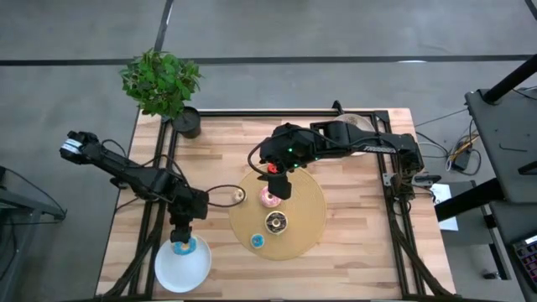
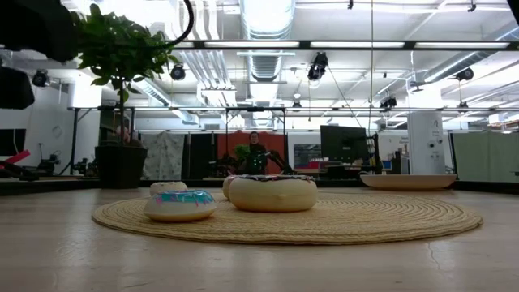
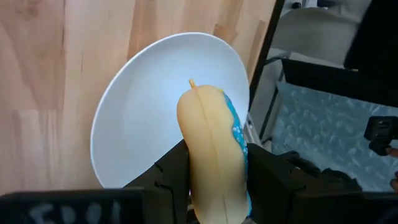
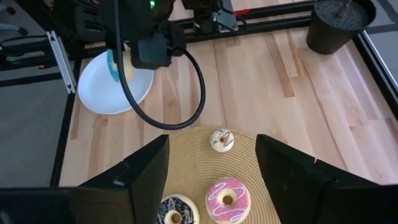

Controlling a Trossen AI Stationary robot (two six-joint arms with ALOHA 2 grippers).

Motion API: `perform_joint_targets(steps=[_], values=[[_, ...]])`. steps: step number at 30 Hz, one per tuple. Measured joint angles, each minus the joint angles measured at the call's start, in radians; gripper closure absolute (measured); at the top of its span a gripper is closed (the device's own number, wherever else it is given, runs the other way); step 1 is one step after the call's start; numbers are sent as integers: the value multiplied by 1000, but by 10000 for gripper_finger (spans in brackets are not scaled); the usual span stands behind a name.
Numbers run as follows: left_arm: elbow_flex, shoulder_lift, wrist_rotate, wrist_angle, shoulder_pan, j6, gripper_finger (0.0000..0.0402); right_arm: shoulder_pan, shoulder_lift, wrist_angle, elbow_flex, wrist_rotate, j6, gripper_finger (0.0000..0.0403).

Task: Pick & Place donuts
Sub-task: Put the large blue donut on the white plate

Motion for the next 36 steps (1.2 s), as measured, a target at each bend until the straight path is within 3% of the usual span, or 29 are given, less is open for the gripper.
perform_joint_targets(steps=[10, 18, 36], values=[[-115, 0, 1, 80, 0, 67, 289, 0, 0, 3, 0, 2, 0, 174], [-196, 0, 31, 249, 0, 67, 289, 0, 0, 4, 0, 2, 0, 174], [-271, 0, 98, 351, -11, 97, 289, 0, 1, 5, 0, 2, -1, 174]])
